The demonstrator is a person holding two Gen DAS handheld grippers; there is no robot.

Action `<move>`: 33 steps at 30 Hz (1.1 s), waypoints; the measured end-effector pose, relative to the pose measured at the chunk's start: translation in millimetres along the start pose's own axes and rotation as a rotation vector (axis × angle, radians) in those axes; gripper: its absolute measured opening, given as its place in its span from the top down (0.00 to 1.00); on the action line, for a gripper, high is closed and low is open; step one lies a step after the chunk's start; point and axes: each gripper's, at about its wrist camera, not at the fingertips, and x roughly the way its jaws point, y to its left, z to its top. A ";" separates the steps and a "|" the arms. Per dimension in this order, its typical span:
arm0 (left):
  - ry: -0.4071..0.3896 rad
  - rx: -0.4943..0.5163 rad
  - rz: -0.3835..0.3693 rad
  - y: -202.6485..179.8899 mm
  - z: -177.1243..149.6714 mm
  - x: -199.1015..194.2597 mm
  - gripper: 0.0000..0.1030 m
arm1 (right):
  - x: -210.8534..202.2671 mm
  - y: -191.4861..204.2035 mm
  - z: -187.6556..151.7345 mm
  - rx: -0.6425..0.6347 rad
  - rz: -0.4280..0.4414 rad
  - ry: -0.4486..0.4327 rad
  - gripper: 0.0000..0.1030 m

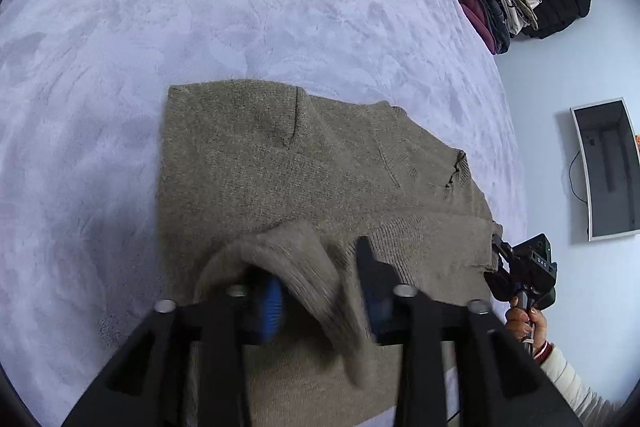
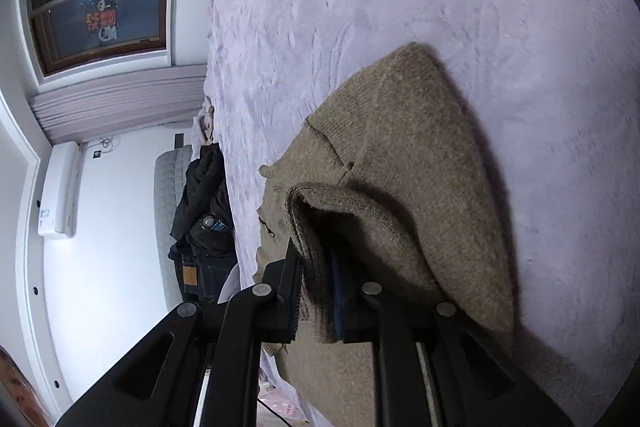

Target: Fold small clothes

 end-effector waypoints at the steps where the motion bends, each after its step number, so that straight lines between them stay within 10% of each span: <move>1: -0.014 0.005 0.003 -0.7 -3.6 -8.1 0.33 | 0.7 3.2 0.5 -0.008 -0.002 0.017 0.83; 8: 0.086 0.025 -0.011 -2.7 -20.6 0.2 0.33 | 6.7 19.3 -3.8 -0.076 -0.015 0.067 0.67; 11: 0.115 0.040 -0.039 -11.6 -24.9 18.4 0.33 | 10.4 25.7 -7.5 -0.110 -0.018 0.065 0.92; 16: 0.055 0.053 -0.110 -29.6 -7.1 20.8 0.33 | 7.5 45.4 -12.9 -0.112 0.060 0.032 0.92; 23: -0.072 0.004 -0.028 -27.8 45.0 11.5 0.33 | 12.7 47.8 20.6 -0.045 0.083 -0.048 0.92; 26: -0.133 0.014 0.034 -24.4 57.4 -3.4 0.33 | 22.1 44.1 31.4 -0.029 0.009 -0.053 0.86; 30: -0.156 0.088 0.108 -31.7 55.6 -18.7 0.33 | 12.2 52.3 36.0 -0.060 -0.088 -0.110 0.43; 33: -0.139 0.176 0.174 -43.6 41.3 -16.8 0.33 | -3.3 74.7 26.4 -0.178 -0.126 -0.117 0.45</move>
